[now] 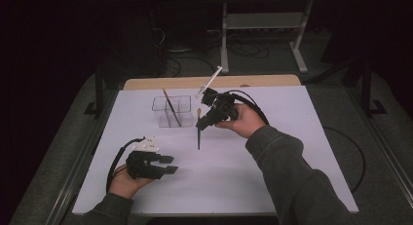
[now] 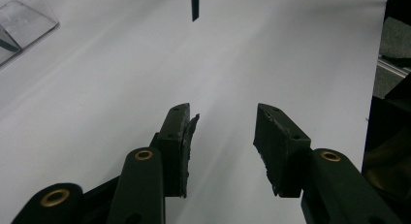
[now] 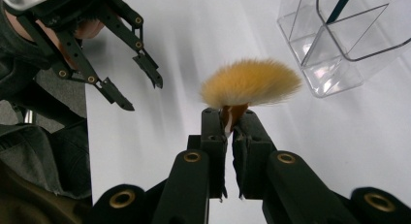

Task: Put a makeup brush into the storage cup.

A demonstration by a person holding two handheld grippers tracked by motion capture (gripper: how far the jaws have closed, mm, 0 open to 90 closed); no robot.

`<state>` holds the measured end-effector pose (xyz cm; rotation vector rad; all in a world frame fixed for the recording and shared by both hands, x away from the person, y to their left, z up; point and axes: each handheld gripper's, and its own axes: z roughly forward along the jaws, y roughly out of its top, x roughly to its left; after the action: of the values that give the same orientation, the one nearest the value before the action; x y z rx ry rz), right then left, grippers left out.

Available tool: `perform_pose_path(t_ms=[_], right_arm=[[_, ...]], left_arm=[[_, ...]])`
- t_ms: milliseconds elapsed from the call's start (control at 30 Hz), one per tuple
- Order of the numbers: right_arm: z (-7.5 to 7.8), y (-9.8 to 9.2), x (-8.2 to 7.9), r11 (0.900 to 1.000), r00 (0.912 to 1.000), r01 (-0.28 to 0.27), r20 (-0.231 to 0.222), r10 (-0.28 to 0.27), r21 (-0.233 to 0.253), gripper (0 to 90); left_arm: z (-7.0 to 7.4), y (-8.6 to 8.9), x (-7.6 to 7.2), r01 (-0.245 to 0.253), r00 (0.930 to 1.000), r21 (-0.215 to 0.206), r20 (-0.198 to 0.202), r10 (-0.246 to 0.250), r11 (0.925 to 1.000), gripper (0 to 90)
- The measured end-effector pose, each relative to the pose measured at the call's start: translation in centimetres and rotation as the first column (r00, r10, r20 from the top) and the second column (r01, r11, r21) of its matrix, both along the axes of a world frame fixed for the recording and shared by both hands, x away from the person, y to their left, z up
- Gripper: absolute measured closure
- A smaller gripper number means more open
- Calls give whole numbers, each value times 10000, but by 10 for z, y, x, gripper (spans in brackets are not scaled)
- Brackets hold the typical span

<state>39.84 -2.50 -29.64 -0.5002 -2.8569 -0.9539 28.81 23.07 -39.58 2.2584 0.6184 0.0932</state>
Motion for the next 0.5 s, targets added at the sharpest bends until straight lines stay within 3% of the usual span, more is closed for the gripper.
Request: perform_pose_path(t_ms=[500], right_arm=[[9, 9, 12, 9997, 9998, -85, 185, 89, -226, 828]], left_arm=[[1, 3, -2, -65, 9999, -4, 121, 65, 10000, 556]])
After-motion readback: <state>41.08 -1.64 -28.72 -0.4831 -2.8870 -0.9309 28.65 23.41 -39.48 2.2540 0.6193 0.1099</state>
